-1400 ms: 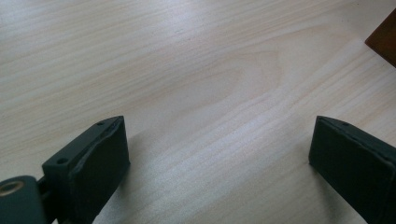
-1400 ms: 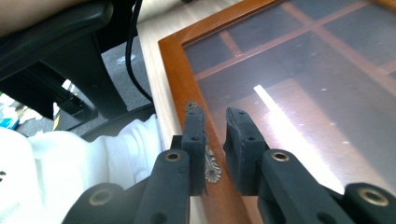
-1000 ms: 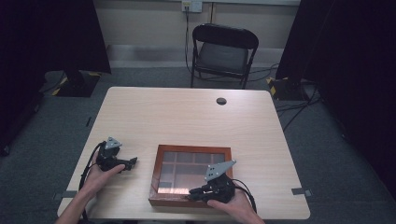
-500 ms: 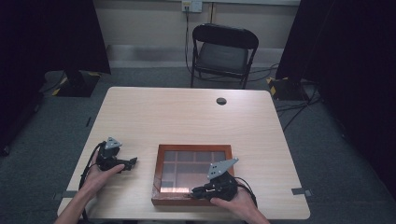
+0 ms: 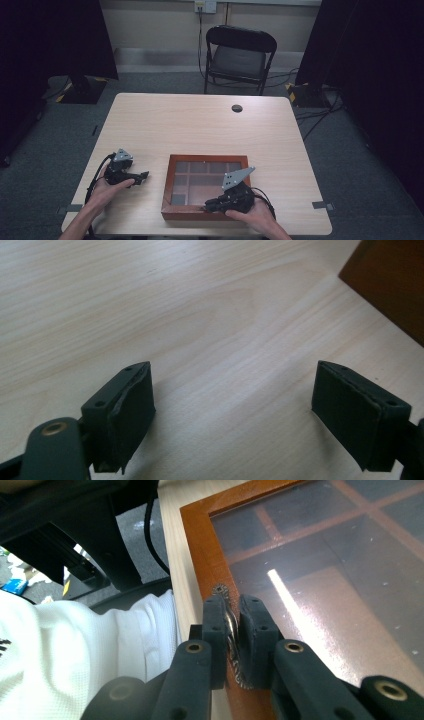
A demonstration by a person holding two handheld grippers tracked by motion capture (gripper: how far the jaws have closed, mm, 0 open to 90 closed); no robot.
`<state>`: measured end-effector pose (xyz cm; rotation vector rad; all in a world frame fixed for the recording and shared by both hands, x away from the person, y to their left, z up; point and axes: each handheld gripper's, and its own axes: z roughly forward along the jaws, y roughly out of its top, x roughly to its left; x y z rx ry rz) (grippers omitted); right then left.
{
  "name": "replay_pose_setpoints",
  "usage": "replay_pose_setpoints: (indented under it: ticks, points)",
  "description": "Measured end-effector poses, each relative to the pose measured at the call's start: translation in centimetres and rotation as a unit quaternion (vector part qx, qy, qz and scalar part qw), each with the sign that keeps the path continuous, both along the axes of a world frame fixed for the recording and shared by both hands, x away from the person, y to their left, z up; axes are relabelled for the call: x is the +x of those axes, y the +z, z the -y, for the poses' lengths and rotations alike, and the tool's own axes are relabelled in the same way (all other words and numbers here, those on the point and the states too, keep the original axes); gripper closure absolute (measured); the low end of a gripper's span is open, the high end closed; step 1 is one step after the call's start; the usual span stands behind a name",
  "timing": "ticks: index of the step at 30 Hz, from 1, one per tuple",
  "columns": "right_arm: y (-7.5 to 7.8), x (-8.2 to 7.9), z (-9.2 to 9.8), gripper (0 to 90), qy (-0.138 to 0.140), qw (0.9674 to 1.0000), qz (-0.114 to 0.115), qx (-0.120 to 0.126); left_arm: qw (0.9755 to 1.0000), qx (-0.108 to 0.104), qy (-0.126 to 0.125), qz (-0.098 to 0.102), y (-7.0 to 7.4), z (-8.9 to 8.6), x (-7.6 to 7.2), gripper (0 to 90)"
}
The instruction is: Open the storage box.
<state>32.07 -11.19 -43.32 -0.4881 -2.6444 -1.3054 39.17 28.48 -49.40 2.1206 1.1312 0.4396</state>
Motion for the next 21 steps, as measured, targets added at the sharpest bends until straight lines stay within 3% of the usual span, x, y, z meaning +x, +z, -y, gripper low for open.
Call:
replay_pose_setpoints:
  ticks: [5,6,9,13,21]
  points:
    - [0.5,0.1,0.1,83.1,0.002,1.0000,0.001,0.008,0.9995,-0.022,-0.011,0.019,0.7,0.3,-0.5,17.6]
    - [0.6,0.1,0.1,83.2,0.002,1.0000,0.002,0.006,0.9988,-0.035,-0.019,0.028,1.0,0.7,-0.8,17.6]
    - [1.0,0.2,0.1,83.2,0.002,1.0000,0.001,0.009,0.9980,-0.040,-0.032,0.036,1.5,1.4,-1.3,17.6]
    - [1.2,0.3,0.2,83.2,0.002,0.9999,-0.002,0.014,0.9953,-0.048,-0.058,0.062,2.5,2.9,-2.1,17.5]
    - [2.2,0.5,0.3,83.1,0.000,0.9998,0.003,0.019,0.9915,-0.066,-0.090,0.067,2.9,4.0,-2.7,16.5]
